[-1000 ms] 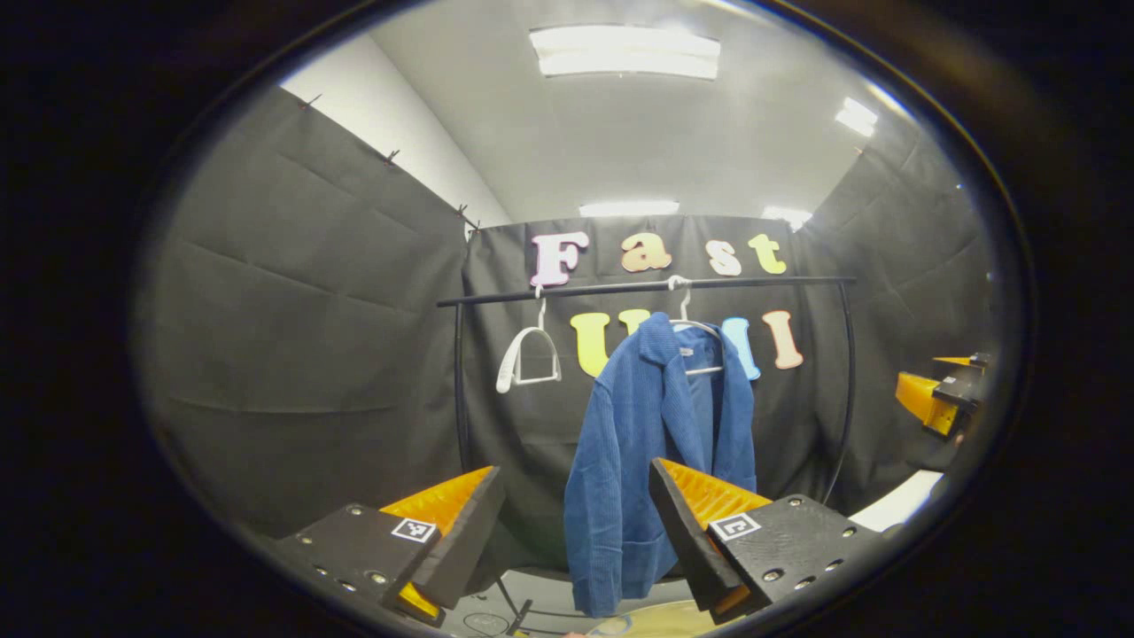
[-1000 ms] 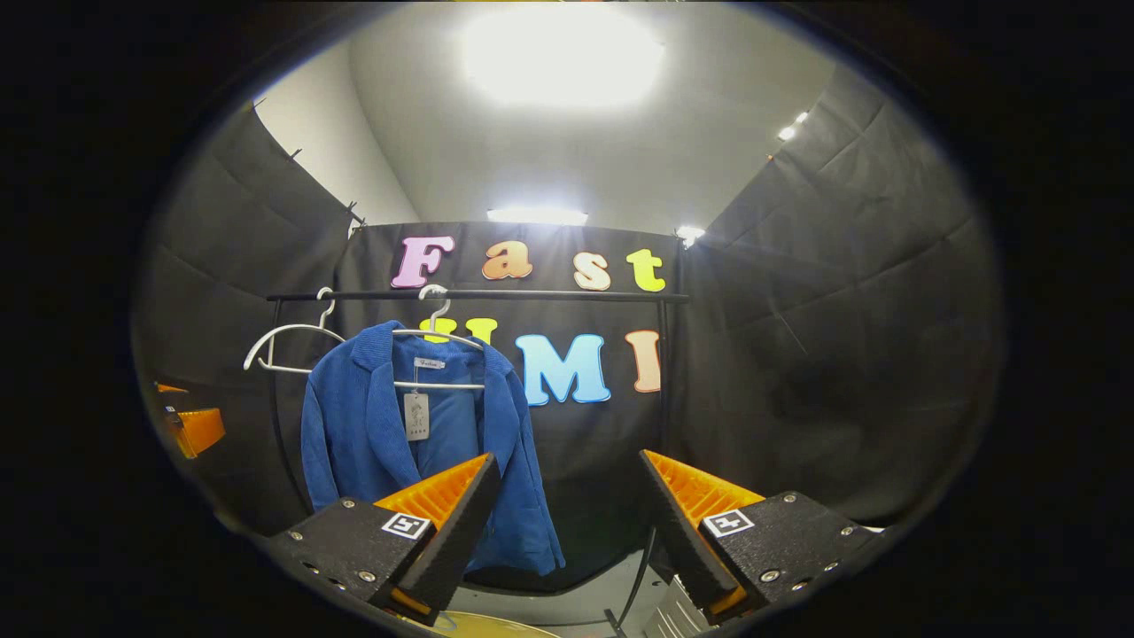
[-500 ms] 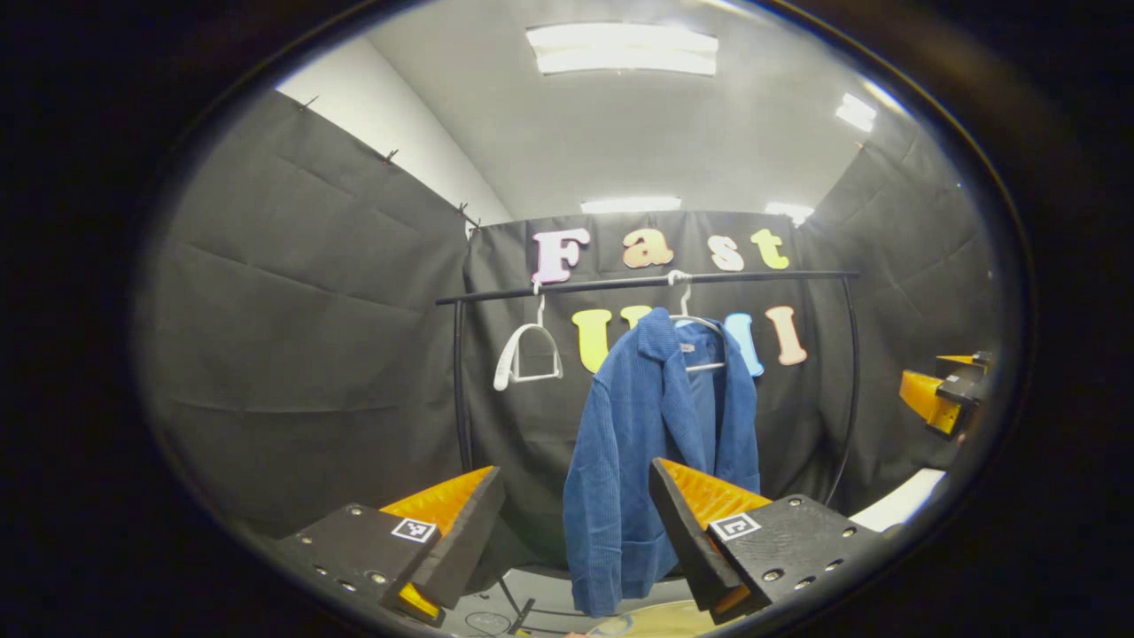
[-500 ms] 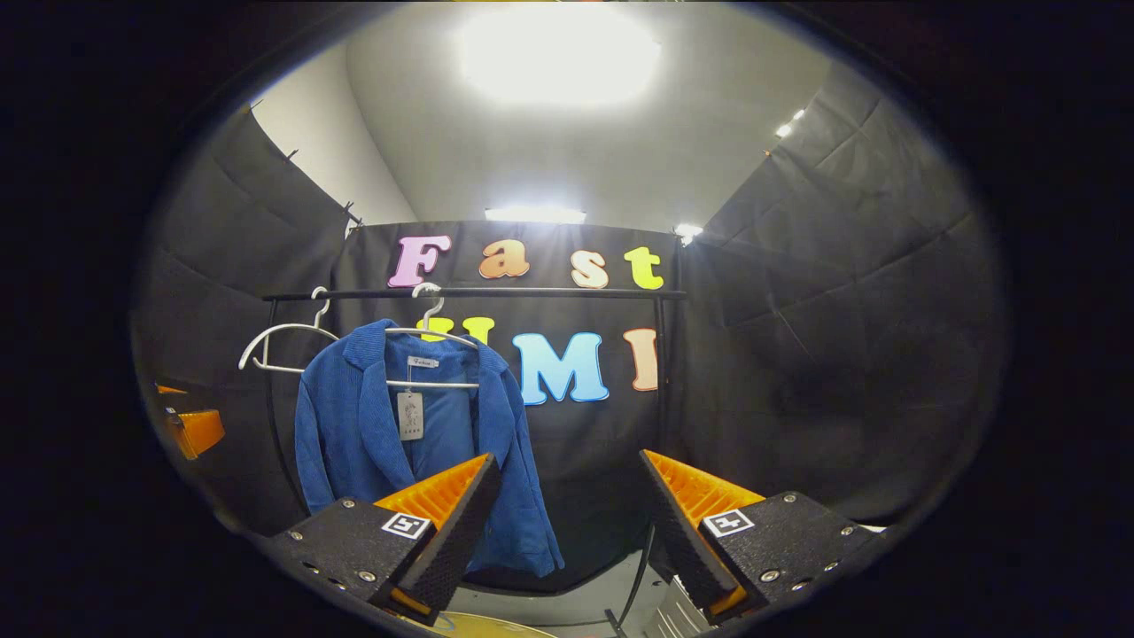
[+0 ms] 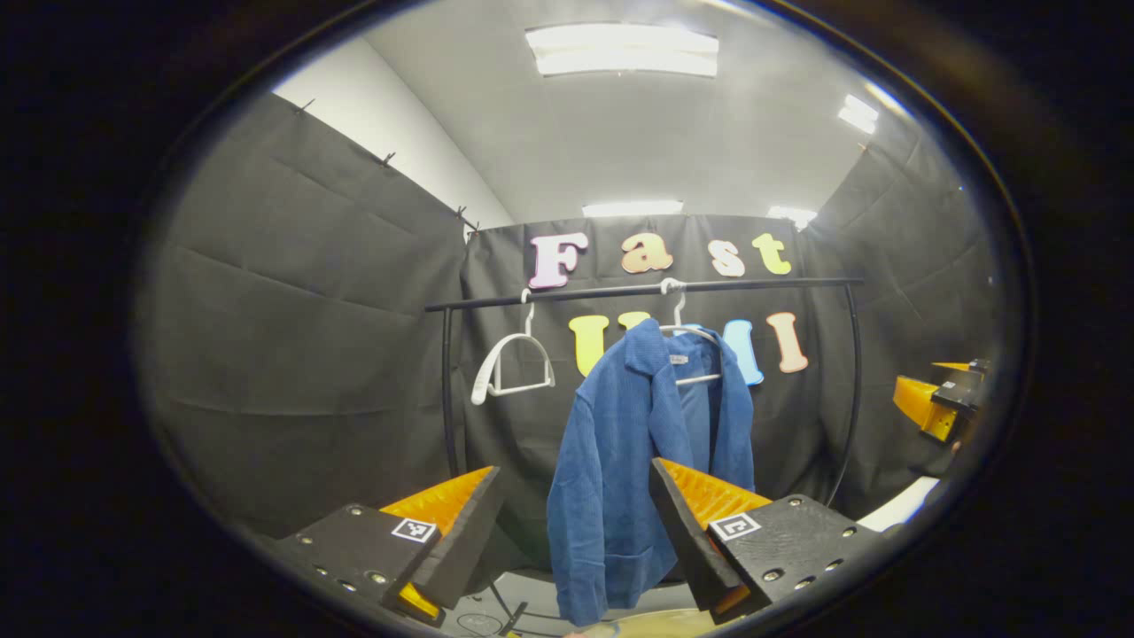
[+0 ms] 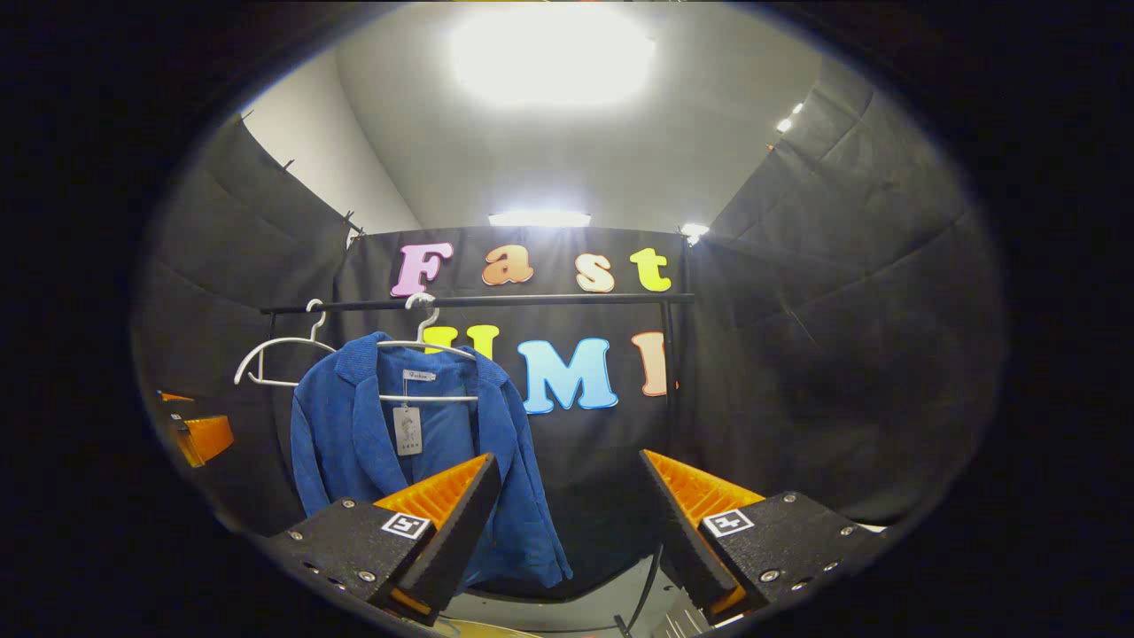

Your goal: Grasp the clothes on the hanger with both hands and then place them into the laundry hamper below.

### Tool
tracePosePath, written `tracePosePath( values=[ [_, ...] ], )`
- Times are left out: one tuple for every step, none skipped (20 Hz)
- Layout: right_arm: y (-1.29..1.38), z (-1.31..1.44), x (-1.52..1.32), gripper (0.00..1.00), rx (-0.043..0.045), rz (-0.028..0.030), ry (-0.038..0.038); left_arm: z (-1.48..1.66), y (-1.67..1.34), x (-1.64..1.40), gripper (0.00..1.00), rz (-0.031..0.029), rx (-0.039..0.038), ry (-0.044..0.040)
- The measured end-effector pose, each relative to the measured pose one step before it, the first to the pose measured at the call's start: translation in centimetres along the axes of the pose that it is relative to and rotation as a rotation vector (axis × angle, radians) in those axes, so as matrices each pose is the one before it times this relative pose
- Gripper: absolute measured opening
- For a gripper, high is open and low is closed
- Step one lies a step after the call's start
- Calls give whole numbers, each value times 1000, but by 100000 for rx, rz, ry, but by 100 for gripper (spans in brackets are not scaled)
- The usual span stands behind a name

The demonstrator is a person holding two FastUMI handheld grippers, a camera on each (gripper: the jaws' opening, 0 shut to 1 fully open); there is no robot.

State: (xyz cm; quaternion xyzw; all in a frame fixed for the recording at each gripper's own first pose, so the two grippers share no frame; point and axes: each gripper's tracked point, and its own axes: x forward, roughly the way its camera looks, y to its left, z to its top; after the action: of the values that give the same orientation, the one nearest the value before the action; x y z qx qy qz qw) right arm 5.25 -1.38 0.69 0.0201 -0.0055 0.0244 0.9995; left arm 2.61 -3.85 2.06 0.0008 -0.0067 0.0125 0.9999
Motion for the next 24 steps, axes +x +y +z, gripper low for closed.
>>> tracePosePath(
  values=[
    [46,294,609,96,340,888,-559,539,-456,521,100,347,-14,-768],
    [43,324,675,95,409,1165,-692,448,-512,492,100,180,-247,-763],
    [-2,310,804,95,356,1141,-700,231,-690,446,100,126,-281,-663],
    [156,151,741,95,179,1311,-571,432,-616,493,89,188,-328,-408],
    [-3,136,778,96,141,1170,-254,183,-545,670,100,139,-295,-224],
    [108,54,774,95,230,1312,-202,276,-544,570,100,467,-453,-114],
    [72,74,917,95,404,1177,-317,111,-575,421,100,255,-639,-16],
    [58,167,897,95,496,1125,-505,124,-541,740,100,235,-692,109],
    [59,137,947,95,447,1196,-470,171,-600,639,100,-51,-473,219],
    [147,44,850,95,487,1236,-409,-34,-580,525,100,174,-137,235],
    [70,105,904,95,587,1164,-512,180,-475,794,100,335,250,103],
    [168,85,842,95,627,1163,-427,143,-576,616,100,404,362,-172],
    [101,18,938,95,789,1235,-441,177,-545,709,100,283,247,-299],
    [250,-61,882,95,656,1440,-194,80,-626,441,100,244,173,-236],
    [146,-143,918,95,423,1285,96,79,-572,533,100,133,-9,101],
    [126,-310,832,95,26,1295,412,28,-586,545,100,-138,-88,201],
    [-10,-210,830,95,-73,1060,212,-56,-635,690,95,-111,47,337],
    [29,-123,763,95,144,966,142,-224,-607,654,95,-26,-43,413],
    [46,-171,749,95,321,1086,17,-176,-562,631,95,96,-397,384],
    [29,-363,786,95,546,641,217,-333,-552,678,95,100,-500,579],
    [75,-283,830,95,769,950,349,-237,-433,630,95,338,-444,607],
    [202,-314,867,95,765,1070,541,-273,-260,589,95,696,-344,336],
    [138,-289,866,95,727,1158,470,-124,-168,647,95,1102,-92,117],
    [169,-284,754,95,476,1026,444,-249,-113,630,95,1189,80,315]
  ],
)
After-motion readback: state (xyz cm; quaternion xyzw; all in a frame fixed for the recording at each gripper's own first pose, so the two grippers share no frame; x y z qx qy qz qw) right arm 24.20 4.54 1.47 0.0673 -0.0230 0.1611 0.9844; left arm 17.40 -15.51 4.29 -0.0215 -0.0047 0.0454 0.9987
